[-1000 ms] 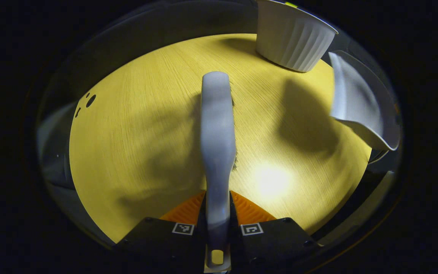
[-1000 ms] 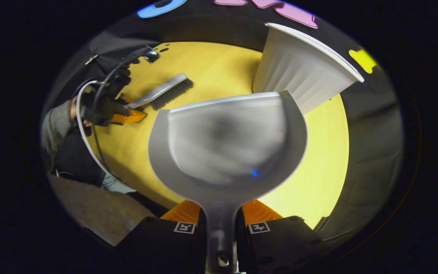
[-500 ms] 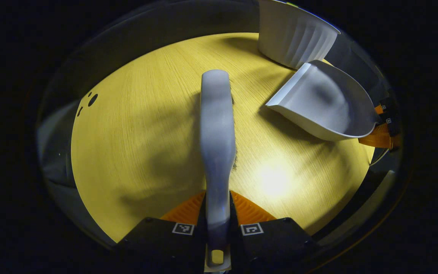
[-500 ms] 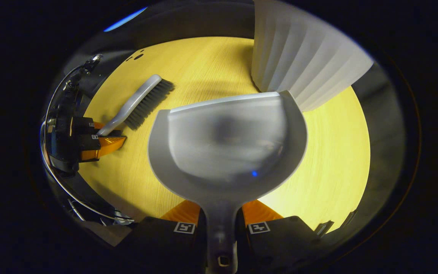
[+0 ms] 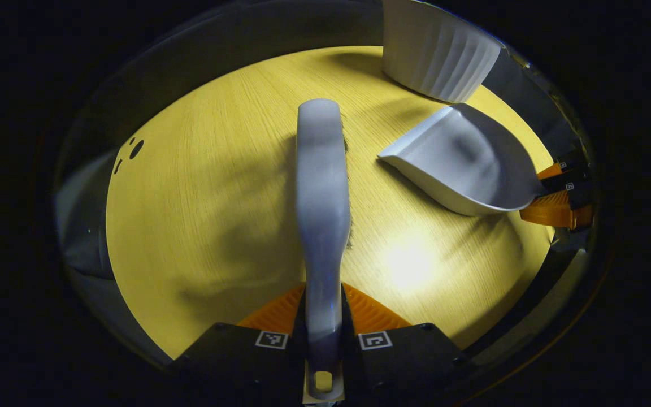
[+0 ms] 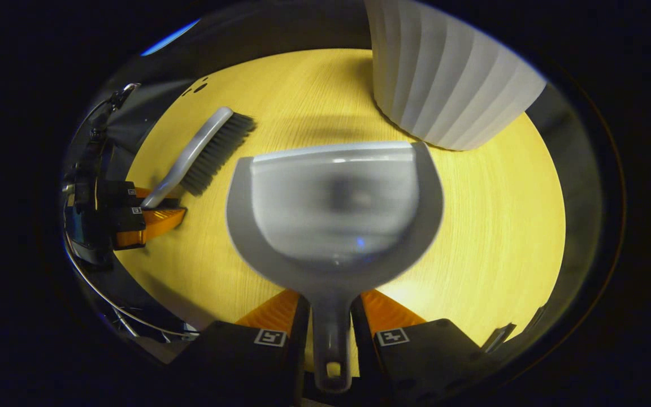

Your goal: Pick up the small broom and dustpan from the desktop, sweep the trash into the dustpan with the broom, and then empty the trash into the garbage bin.

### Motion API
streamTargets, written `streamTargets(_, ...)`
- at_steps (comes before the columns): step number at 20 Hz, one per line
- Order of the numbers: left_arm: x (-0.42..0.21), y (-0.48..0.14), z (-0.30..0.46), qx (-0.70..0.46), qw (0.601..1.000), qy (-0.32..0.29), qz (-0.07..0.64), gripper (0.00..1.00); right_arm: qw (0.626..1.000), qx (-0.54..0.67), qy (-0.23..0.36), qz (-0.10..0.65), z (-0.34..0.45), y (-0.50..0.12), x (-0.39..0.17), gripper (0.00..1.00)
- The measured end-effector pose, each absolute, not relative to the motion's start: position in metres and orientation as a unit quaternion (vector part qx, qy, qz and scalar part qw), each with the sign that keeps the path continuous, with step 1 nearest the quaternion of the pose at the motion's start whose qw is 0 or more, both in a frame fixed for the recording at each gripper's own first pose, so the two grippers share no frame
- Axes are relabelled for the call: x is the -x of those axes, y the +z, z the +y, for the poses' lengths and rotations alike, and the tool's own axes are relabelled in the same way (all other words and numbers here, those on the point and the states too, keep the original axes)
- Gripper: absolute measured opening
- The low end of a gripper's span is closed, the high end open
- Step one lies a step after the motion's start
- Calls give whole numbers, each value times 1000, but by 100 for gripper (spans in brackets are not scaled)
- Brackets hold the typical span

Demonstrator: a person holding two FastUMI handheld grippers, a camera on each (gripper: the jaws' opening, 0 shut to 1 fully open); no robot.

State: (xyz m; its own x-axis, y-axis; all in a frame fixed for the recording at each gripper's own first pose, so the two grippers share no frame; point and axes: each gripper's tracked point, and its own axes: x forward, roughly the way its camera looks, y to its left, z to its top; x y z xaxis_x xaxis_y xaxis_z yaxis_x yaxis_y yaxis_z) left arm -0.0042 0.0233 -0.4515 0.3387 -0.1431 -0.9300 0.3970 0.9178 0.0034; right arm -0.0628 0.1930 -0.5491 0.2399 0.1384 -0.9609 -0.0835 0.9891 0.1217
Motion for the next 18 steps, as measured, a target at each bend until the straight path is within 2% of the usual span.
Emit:
streamTargets(2, 4, -451, 20, -116, 808, -168, 552, 32, 789, -30, 71, 610, 199, -549, 58, 42)
streamTargets(3, 5, -449, 18, -117, 809, -170, 551, 35, 790, -29, 71, 608, 197, -548, 58, 49)
streamTargets(4, 9, -448, 16, -117, 809, -172, 550, 33, 791, -27, 71, 608, 196, -548, 59, 49)
streamTargets(5, 11, -445, 14, -119, 811, -172, 546, 33, 791, -23, 72, 607, 196, -548, 61, 63)
streamTargets(6, 12, -442, 13, -121, 813, -173, 543, 48, 792, -20, 71, 606, 195, -547, 63, 54)
streamTargets(8, 14, -436, 10, -123, 818, -174, 534, 76, 795, -19, 74, 602, 194, -540, 69, 66)
streamTargets(10, 17, -426, 1, -120, 825, -174, 524, 88, 799, -15, 75, 597, 192, -536, 68, 85)
streamTargets(11, 18, -421, -2, -114, 830, -173, 518, 89, 802, -12, 75, 592, 191, -533, 70, 99)
streamTargets(18, 21, -363, -7, -73, 878, -161, 444, 90, 852, -13, 67, 520, 188, -470, 58, 99)
